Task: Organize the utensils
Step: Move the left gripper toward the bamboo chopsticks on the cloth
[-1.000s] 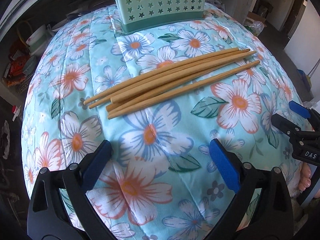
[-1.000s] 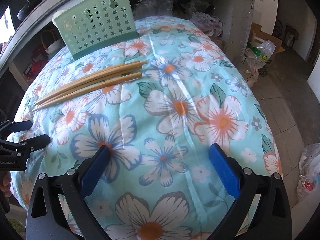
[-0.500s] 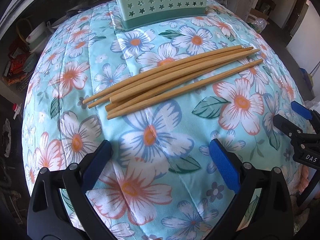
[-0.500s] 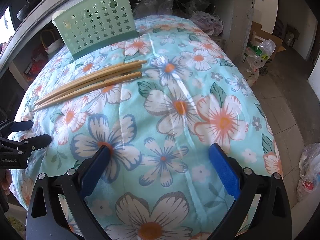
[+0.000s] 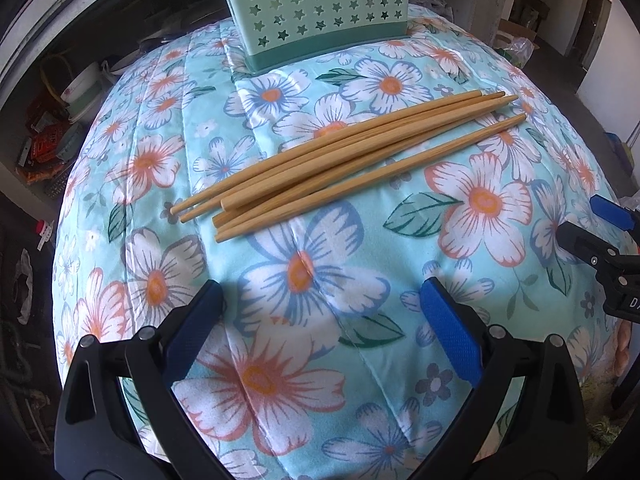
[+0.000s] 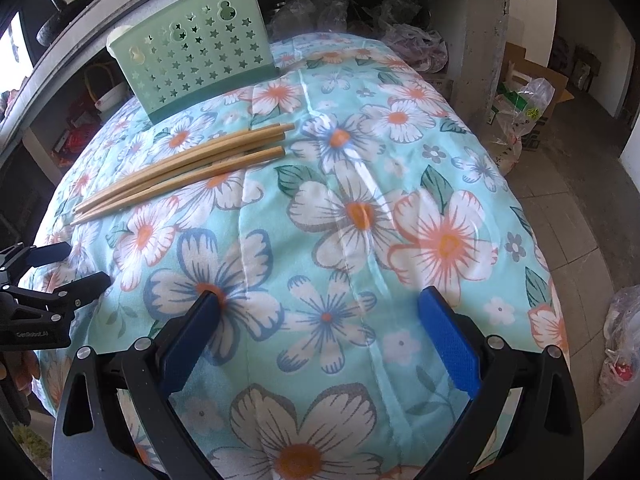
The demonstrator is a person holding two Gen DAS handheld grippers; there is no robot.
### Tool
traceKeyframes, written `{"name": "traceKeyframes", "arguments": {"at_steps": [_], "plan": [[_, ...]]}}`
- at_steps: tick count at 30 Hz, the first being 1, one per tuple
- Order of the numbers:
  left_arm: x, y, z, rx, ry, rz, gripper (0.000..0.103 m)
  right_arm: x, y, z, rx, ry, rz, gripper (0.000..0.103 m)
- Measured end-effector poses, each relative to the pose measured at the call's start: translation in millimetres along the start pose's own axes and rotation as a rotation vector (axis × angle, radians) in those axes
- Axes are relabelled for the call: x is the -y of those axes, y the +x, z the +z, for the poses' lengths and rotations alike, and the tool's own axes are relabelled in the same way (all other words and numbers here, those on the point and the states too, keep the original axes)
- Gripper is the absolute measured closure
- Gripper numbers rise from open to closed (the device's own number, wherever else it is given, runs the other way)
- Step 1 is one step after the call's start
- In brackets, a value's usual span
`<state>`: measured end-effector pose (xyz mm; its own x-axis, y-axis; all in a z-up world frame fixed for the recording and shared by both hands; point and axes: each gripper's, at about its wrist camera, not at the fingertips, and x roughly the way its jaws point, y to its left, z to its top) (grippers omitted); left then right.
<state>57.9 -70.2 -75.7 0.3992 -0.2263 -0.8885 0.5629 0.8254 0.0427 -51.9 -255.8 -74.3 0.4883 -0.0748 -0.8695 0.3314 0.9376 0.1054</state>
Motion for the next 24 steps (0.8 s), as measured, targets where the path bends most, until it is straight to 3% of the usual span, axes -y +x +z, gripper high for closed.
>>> {"name": "traceKeyframes", "arguments": {"at_steps": [15,20,24], "plan": [[-5,-2,1,0.002,0.006,-0.026,0.007,2,0,2,-0.023,-0.012,0.013,0.006],[-11,-14,-2,0.049,0.024,-0.044,0.007,5,-5,6,-0.039,0.009,0.044,0.006],[-13,-33,-4,0.116,0.038,-0.076,0.008,6,-16,11,-0.002,0.024,0.082,0.007]]}}
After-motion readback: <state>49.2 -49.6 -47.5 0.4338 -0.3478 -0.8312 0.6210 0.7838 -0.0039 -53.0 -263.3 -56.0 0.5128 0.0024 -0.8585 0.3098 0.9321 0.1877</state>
